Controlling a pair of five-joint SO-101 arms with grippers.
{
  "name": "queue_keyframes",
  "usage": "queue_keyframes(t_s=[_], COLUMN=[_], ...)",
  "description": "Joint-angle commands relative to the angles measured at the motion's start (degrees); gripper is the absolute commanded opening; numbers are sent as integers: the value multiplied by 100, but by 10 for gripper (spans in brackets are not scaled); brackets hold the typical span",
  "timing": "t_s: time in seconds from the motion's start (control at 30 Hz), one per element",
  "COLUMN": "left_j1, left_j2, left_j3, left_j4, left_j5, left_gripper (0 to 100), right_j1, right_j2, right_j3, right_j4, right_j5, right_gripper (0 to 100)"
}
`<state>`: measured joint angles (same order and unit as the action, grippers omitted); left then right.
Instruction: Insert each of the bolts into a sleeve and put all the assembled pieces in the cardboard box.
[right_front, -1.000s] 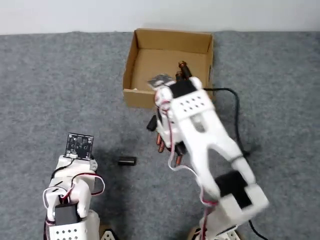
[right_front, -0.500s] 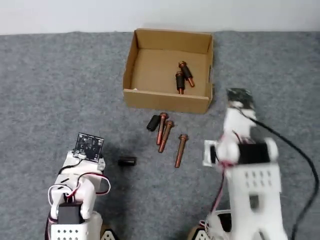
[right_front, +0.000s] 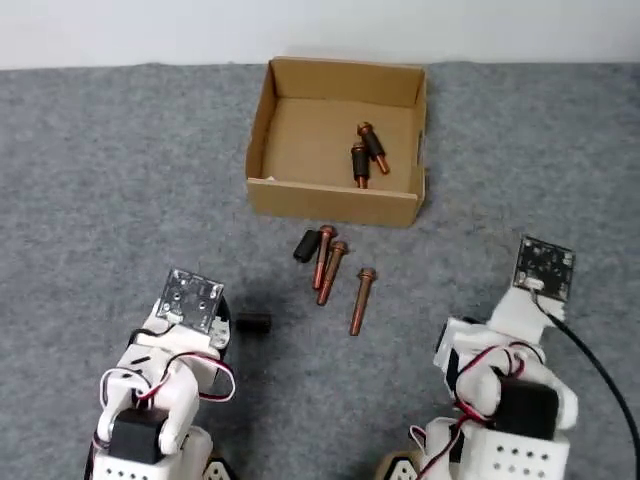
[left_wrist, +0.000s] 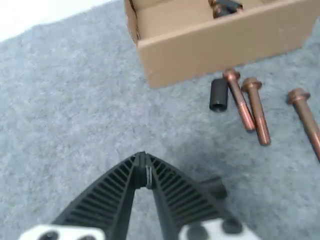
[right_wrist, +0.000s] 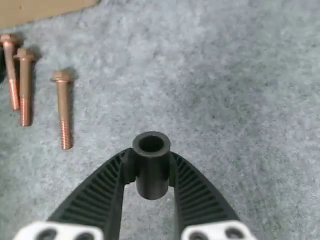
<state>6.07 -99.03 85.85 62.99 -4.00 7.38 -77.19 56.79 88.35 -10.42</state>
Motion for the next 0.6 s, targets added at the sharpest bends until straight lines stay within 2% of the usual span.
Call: queue_keyframes(t_s=[0.0,0.13,0.3,0.57], left_j1=[123,519,1090,2119], left_j2=[800,2189,3851,6277], left_j3=[-576,-1385,-2334,-4031], left_j4=[-158,-316,-712,-967], left_j5=[62,176,1143,2101], left_gripper=[6,6,6,6], right_j1=[259,365,356,356], right_j2=[-277,-690,-1262,-1851], right_j3=[35,202,536,721], right_j4=[-110,-127,-365,-426], right_j5=[-26,18,343,352], right_gripper=[8,8,8,8])
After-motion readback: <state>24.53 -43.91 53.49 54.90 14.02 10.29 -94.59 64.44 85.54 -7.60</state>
